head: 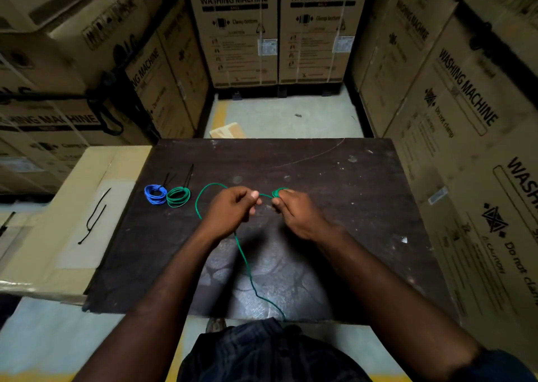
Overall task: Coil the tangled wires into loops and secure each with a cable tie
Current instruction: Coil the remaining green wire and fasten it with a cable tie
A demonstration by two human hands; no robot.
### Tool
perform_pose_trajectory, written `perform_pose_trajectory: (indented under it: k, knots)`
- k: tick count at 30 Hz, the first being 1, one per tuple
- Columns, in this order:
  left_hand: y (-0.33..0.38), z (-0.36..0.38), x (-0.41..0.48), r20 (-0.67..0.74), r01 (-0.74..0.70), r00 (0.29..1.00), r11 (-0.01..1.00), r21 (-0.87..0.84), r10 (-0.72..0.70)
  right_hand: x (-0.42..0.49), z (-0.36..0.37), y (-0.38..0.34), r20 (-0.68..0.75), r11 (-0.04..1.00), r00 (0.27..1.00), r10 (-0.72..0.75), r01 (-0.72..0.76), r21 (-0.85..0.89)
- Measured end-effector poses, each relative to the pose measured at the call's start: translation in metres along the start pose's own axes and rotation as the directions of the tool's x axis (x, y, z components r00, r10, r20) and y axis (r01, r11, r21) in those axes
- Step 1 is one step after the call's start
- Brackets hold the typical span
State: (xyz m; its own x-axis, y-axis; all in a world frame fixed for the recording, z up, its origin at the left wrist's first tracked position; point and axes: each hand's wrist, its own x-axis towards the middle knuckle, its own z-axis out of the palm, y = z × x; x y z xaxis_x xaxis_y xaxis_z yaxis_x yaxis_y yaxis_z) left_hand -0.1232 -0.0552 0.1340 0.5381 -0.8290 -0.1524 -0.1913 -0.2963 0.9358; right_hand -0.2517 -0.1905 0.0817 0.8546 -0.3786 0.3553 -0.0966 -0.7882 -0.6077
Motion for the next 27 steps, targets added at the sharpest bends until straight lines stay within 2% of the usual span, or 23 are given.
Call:
perform_pose_trajectory:
  k: [3, 6, 9, 12, 15, 17, 20, 24, 27]
  knots:
    - [-0.007, -0.004, 0.0, 0.092, 0.035, 0.995, 0.996, -0.08, -0.028, 0.0, 0.002, 0.005, -0.178, 0.995, 0.982, 0.058, -0.072, -0.074]
    - [-0.019, -0.011, 0.002, 0.08, 0.055, 0.995, 0.998, -0.041, -0.051, 0.003, -0.009, 0.009, -0.335, 0.982, 0.926, 0.172, -0.188, -0.015]
    - [-0.036, -0.017, 0.001, -0.024, 0.041, 0.999, 0.996, 0.08, -0.039, 0.008, -0.021, 0.018, -0.443, 0.951, 0.845, 0.3, -0.302, 0.067]
    - [-0.059, -0.025, 0.0, -0.147, 0.057, 0.989, 0.979, 0.198, -0.028, 0.011, -0.033, 0.03, -0.49, 0.89, 0.747, 0.449, -0.424, 0.169]
    - [-0.087, -0.037, -0.003, -0.293, 0.177, 0.95, 0.959, 0.221, -0.108, 0.015, -0.042, 0.04, -0.462, 0.76, 0.604, 0.649, -0.495, 0.421]
    - [-0.104, -0.043, -0.002, -0.339, 0.24, 0.927, 0.95, 0.198, -0.163, 0.02, -0.044, 0.035, -0.395, 0.631, 0.517, 0.759, -0.438, 0.64]
    - [-0.118, -0.055, 0.002, -0.375, 0.339, 0.893, 0.919, 0.2, -0.248, 0.029, -0.048, 0.025, -0.319, 0.47, 0.429, 0.845, -0.312, 0.826]
    - [-0.127, -0.076, 0.002, -0.455, 0.438, 0.847, 0.846, 0.303, -0.276, 0.03, -0.05, 0.03, -0.223, 0.291, 0.339, 0.914, -0.163, 0.943]
    - [-0.129, -0.087, -0.006, -0.45, 0.451, 0.86, 0.77, 0.451, -0.24, 0.027, -0.06, 0.037, -0.154, 0.179, 0.294, 0.943, -0.058, 0.982]
